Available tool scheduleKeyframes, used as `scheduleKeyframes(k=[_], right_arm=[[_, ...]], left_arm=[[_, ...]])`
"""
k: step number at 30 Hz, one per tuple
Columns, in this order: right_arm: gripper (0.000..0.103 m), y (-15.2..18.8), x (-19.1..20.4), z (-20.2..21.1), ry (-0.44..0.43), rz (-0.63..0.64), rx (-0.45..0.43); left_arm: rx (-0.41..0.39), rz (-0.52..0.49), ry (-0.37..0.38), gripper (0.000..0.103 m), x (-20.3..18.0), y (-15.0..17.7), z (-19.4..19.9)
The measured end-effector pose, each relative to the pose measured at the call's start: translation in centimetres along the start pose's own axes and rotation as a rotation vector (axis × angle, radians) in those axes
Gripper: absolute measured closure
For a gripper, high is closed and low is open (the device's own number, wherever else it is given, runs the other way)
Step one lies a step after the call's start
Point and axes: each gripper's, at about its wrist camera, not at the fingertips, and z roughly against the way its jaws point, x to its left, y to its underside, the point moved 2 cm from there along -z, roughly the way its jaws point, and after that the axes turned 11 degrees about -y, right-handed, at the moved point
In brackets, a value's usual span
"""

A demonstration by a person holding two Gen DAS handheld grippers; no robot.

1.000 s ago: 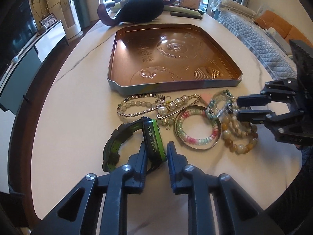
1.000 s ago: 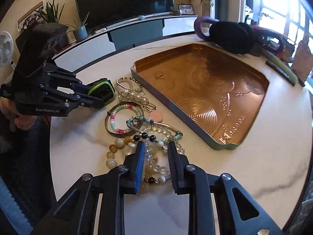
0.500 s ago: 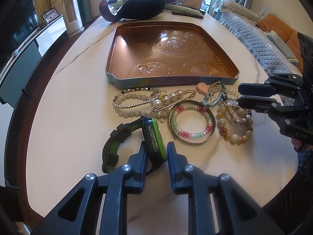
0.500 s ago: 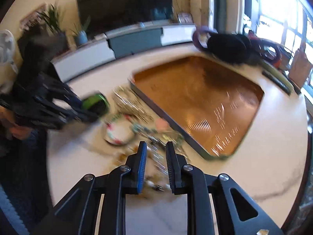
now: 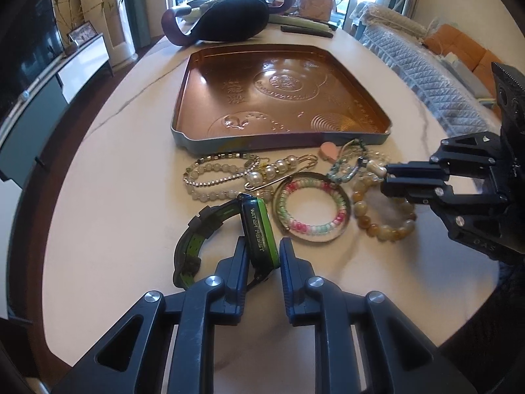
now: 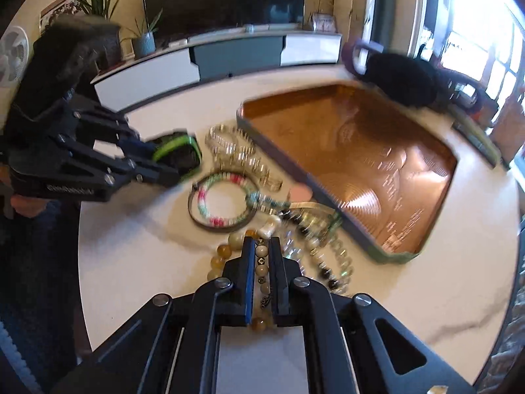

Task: Organize jewelry
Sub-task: 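Lift the smartwatch with the left tool while the right tool grasps a black-white bead bracelet, then carry both items over the copper tray and open both tools to drop them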

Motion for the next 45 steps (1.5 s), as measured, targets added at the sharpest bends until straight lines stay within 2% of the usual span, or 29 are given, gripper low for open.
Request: scheduleKeyframes(k=[6, 9, 12, 19, 20, 25, 28, 30, 34, 38, 42, 45], right_arm=[[0.096, -0.9, -2.4, 3.8, 0.001, -0.139, -0.135], [0.096, -1.1, -3.4, 5.4, 0.027, -0.178, -0.186], [0.096, -1.3, -3.2, 6.5, 0.084, -0.17, -0.214], [0.096, -1.7, -0.5, 8.9, 0.149, -0.107, -0.267], [0.096, -1.8, -0.1, 9.1, 0.192, -0.102, -0.279], [0.096, -2.9, 0.8, 9.9, 0.238, -0.114, -0.288], [0.096, -4.2, 0.9, 11.1, 0.242, -0.139, -0.321], [0.096, -5.0, 1.3, 12.6, 0.217, -0.132, -0.38], [0.096, -7.7, 2.1, 15.4, 0.238, -0.108, -0.44], [0.096, -11.1, 2.6, 18.9, 0.3, -0.109, -0.517], [0.096, -14.0, 3.2, 21.7, 0.338, -0.101, -0.579], [0.096, -15.4, 2.5, 22.2, 0.307, -0.15, -0.614]], left_arm=[[-0.115, 0.015, 0.027, 0.084, 0.6, -0.7, 3.6], [-0.131, 0.031, 0.014, 0.084, 0.9, -1.0, 4.3], [-0.132, 0.049, 0.016, 0.084, 1.0, -1.0, 4.6], [-0.176, 0.078, 0.015, 0.084, 0.9, -1.2, 6.2], [-0.184, 0.083, 0.012, 0.084, 0.8, -1.3, 6.6], [-0.258, 0.088, 0.008, 0.084, 0.0, -3.4, 9.5], [-0.344, 0.067, -0.009, 0.084, -0.7, -4.6, 12.7], [-0.381, 0.065, -0.011, 0.084, -1.1, -5.7, 14.5], [-0.453, 0.053, 0.005, 0.084, -1.8, -8.0, 18.2], [-0.558, 0.043, 0.017, 0.084, -1.9, -10.2, 22.5], [-0.664, 0.11, 0.072, 0.084, -0.7, -12.3, 26.1], [-0.69, 0.175, 0.136, 0.084, 0.9, -13.3, 25.6]])
